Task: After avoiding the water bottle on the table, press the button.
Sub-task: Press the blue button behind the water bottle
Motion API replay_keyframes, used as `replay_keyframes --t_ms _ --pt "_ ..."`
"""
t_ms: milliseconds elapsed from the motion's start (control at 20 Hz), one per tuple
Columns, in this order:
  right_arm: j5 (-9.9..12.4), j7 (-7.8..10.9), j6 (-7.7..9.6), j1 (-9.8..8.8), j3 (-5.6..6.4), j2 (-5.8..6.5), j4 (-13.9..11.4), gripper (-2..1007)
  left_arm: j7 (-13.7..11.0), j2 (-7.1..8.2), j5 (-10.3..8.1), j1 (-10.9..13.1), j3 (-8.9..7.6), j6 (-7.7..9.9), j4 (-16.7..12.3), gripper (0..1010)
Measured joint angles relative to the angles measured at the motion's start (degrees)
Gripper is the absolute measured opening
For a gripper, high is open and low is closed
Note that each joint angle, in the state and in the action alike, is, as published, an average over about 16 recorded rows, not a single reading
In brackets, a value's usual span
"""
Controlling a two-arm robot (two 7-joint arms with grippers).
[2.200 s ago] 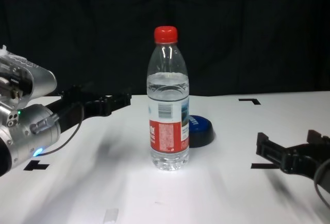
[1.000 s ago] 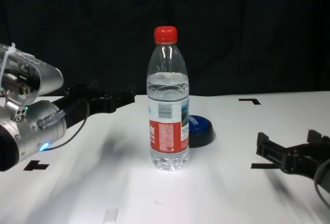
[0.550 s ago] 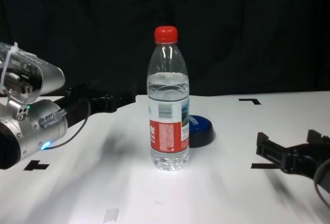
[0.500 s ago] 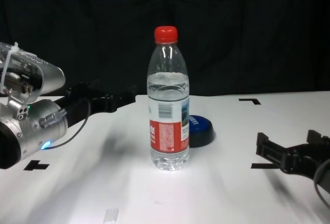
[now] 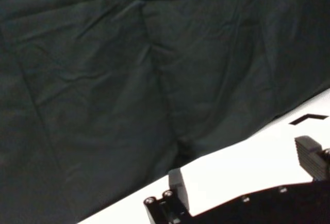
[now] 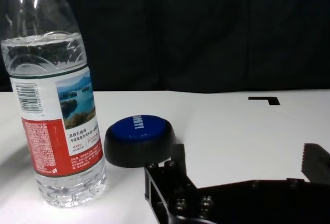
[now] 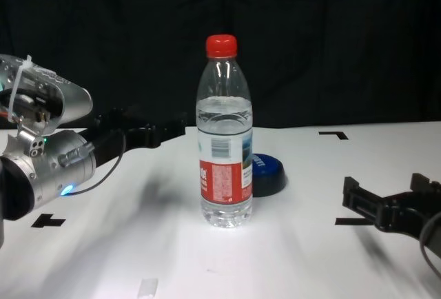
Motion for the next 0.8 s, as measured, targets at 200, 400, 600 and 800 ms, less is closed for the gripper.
replay_keyframes --t_ms 200,400,600,800 --pt "0.0 0.0 0.0 0.0 0.0 0.0 0.0 1003 -0.3 -0.18 -0.03 -0.9 0.22 -0.55 1.3 1009" --pt "0.0 0.0 0.0 0.0 0.0 0.0 0.0 1003 -0.6 -0.32 -0.03 -1.6 0.43 -0.97 2.4 1009" --pt "0.0 0.0 0.0 0.0 0.0 0.0 0.0 1003 -0.8 -0.4 0.03 -2.2 0.61 -1.17 3.2 1009" --pt "0.0 0.0 0.0 0.0 0.0 0.0 0.0 1003 -0.9 -0.48 0.14 -2.7 0.82 -1.29 4.0 1009"
